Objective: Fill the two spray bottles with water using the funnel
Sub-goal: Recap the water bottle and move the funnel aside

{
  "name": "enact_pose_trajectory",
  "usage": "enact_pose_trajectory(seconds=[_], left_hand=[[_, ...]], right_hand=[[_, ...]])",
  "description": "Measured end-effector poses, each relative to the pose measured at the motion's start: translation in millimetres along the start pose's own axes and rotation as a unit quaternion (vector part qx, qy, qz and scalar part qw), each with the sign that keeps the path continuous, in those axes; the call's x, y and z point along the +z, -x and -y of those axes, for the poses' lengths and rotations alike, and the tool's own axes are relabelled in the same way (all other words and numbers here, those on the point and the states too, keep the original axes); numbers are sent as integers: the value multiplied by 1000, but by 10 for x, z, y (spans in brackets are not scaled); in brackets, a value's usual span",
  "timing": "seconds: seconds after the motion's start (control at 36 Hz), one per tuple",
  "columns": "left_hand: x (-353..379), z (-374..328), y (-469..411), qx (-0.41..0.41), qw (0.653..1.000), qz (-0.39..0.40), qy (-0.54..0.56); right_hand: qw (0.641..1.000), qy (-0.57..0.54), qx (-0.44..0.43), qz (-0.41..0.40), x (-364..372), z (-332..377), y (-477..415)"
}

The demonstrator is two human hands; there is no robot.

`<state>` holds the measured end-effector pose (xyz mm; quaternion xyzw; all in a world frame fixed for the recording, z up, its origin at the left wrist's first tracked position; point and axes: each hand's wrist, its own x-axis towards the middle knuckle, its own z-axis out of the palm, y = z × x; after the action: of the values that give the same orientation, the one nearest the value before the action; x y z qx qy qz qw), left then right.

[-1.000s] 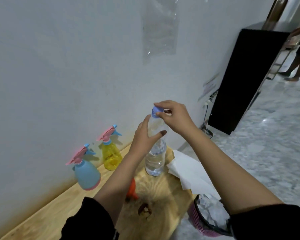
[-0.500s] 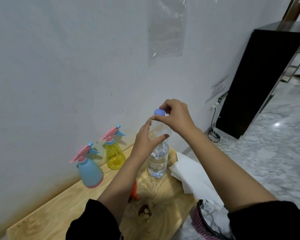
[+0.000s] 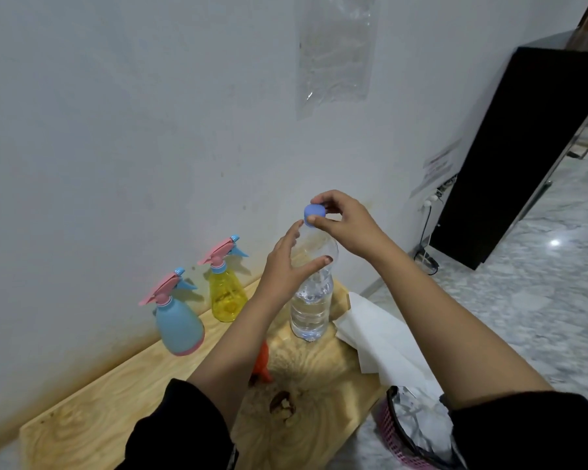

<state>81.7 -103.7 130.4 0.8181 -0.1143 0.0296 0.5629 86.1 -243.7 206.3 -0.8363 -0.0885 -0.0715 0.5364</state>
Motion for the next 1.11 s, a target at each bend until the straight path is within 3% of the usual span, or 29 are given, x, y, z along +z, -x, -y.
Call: enact_pose_trajectory(seconds=[0.08, 0.14, 0.42, 0.61, 0.67, 0.78, 0.86, 0.97, 1.11], left_hand=[[-1, -3, -11, -3, 1000, 2, 2], [-4, 1, -13, -4, 1000, 1, 2], [45, -25, 64, 12, 1000, -24, 5], [84, -36, 134, 4, 997, -73, 2], [82, -31, 154, 3, 997, -77, 4], [64, -16, 149, -1, 997, -73, 11], [62, -26, 144, -1, 998, -66, 12], [85, -43, 138, -2, 997, -74, 11], [140, 5, 117, 0, 996, -86, 1]], right_hand=[[997, 11, 8, 76, -37, -4, 0], [997, 5, 11, 75, -46, -2, 6], [997, 2, -5, -73, 66, 43, 114], [981, -68, 11, -182, 246, -31, 133], [981, -91, 15, -171, 265, -63, 130], [986, -161, 25, -45, 228, -102, 136], [988, -153, 21, -5, 181, -100, 107], [993, -105, 22, -46, 187, -99, 89], [978, -145, 28, -150, 313, -67, 168]])
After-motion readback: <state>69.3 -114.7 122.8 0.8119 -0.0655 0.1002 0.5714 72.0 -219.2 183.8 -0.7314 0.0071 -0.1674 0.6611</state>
